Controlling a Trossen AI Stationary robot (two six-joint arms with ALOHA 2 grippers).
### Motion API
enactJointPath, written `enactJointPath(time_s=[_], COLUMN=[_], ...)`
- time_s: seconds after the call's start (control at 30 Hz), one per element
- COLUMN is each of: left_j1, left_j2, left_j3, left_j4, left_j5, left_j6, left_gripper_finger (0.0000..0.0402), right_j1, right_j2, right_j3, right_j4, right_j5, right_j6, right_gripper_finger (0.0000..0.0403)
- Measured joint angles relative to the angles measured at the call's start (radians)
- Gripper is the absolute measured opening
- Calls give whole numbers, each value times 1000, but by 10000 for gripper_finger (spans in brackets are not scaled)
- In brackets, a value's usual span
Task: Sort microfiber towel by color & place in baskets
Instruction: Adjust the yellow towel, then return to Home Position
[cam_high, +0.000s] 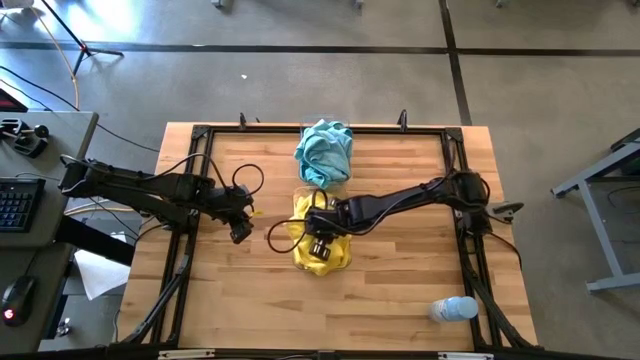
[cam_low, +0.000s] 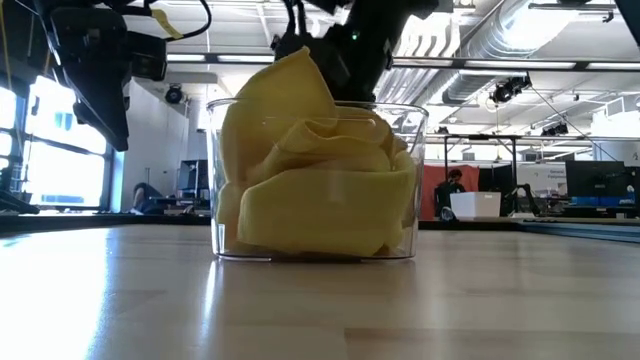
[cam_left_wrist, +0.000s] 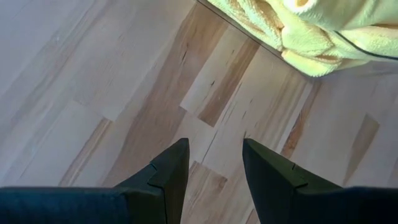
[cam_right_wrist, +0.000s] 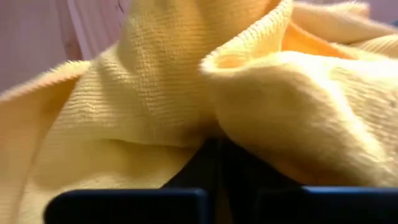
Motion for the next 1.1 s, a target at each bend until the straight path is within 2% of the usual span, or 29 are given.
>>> enactJointPath(time_s=[0.23,0.4,0.63,0.77,0.87,1.0,1.1], left_j1=[-22,-34,-37,-37,-37,-37,-37], left_j2=[0,0,0,0,0,0,0], left_j3=[0,0,0,0,0,0,0], left_j4=[0,0,-1,-8,-19,-23,-8], left_j5=[-25,-35,-46,-48,-48,-49,-77], left_j6=[9,9,9,36,111,259,287], left_gripper_finger=[140,140,140,140,140,140,140], right_j1=[0,4,30,47,58,63,62], right_j2=[-49,-109,-202,-247,-284,-321,-334], right_j3=[0,0,2,2,2,3,3], right_j4=[4,6,-51,-156,-254,-420,-582], right_j5=[3,-4,17,89,120,127,116], right_j6=[1,0,3,50,78,75,117], right_gripper_finger=[83,99,101,101,98,74,42])
